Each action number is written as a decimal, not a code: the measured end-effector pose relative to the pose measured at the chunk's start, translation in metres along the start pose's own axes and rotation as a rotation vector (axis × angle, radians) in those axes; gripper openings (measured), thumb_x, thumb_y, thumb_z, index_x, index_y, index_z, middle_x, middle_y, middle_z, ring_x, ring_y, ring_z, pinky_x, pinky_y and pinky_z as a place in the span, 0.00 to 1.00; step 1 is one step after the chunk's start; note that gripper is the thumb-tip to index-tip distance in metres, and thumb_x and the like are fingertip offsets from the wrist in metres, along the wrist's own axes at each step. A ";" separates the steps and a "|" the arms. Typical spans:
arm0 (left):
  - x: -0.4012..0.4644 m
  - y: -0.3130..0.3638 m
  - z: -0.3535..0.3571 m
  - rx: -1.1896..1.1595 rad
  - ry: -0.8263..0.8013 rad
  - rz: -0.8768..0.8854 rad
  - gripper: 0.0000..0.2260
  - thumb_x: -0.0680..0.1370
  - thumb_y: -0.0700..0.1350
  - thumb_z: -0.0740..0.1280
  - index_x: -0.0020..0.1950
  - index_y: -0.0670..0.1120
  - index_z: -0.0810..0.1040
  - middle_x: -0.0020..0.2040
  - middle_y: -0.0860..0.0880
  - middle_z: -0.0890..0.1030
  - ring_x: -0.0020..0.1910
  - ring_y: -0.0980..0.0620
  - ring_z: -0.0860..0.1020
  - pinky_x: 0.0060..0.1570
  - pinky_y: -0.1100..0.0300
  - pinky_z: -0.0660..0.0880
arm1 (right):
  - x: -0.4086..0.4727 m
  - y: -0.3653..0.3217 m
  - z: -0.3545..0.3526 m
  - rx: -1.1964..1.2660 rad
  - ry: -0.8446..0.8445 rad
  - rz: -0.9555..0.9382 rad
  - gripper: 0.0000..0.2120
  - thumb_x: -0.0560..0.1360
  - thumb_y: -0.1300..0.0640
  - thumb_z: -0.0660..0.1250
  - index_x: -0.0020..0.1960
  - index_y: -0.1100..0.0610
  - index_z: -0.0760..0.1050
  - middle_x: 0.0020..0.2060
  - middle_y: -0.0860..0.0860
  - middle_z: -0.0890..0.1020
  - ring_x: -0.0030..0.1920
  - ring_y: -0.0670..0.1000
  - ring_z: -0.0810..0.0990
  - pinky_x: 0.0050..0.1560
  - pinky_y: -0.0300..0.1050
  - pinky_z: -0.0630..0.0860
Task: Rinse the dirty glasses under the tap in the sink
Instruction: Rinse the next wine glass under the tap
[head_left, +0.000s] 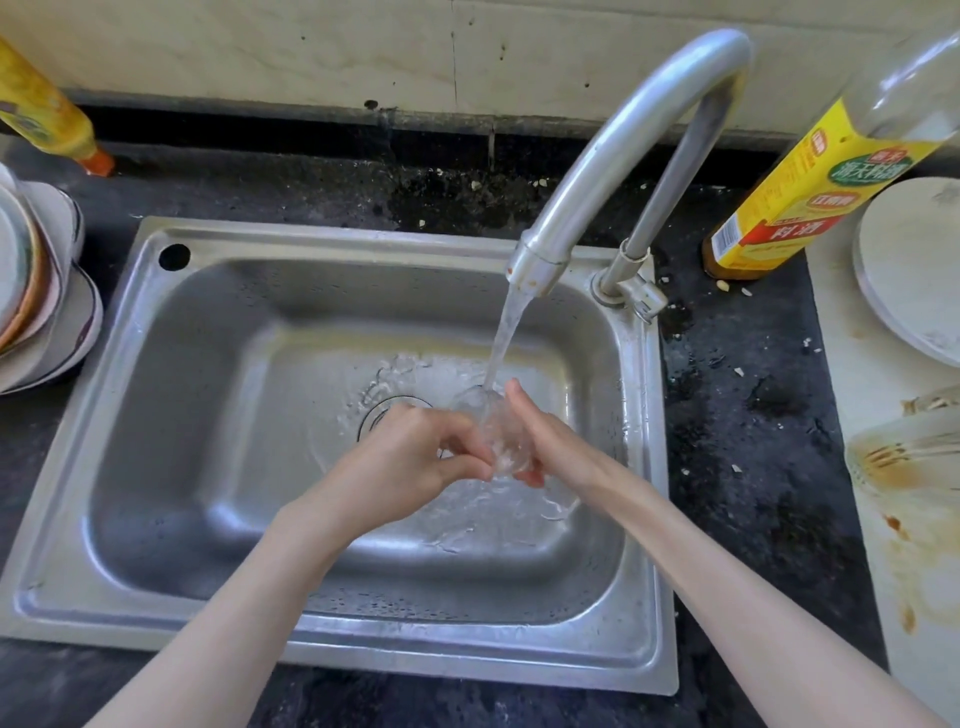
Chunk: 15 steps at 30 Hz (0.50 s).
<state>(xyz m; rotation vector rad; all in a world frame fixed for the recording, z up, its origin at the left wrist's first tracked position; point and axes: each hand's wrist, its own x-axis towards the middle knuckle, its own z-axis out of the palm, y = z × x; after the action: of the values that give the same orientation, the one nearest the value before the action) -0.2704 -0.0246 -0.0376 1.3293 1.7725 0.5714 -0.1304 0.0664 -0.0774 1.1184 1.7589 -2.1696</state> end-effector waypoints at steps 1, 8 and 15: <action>0.002 0.000 0.001 -0.004 0.046 -0.015 0.08 0.70 0.43 0.74 0.35 0.55 0.80 0.35 0.57 0.82 0.37 0.65 0.76 0.39 0.73 0.67 | 0.001 0.002 0.000 -0.015 0.049 -0.023 0.24 0.79 0.38 0.44 0.55 0.49 0.74 0.39 0.40 0.79 0.36 0.40 0.74 0.37 0.37 0.69; 0.003 -0.004 -0.004 0.044 -0.151 0.080 0.07 0.71 0.37 0.73 0.44 0.48 0.84 0.35 0.64 0.77 0.39 0.69 0.75 0.43 0.76 0.67 | 0.005 -0.010 -0.001 0.090 0.050 0.123 0.31 0.78 0.35 0.44 0.34 0.51 0.76 0.22 0.52 0.72 0.21 0.48 0.65 0.24 0.38 0.54; 0.014 0.003 0.002 0.148 0.024 0.067 0.03 0.71 0.46 0.73 0.40 0.53 0.81 0.34 0.62 0.76 0.37 0.62 0.74 0.41 0.63 0.70 | 0.013 -0.003 -0.012 0.015 0.036 -0.021 0.33 0.78 0.36 0.40 0.39 0.50 0.80 0.24 0.45 0.74 0.26 0.46 0.66 0.32 0.40 0.61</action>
<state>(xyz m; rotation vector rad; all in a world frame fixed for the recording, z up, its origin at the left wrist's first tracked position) -0.2688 -0.0104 -0.0412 1.4937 1.8243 0.5022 -0.1352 0.0826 -0.0834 1.1543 1.7799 -2.1911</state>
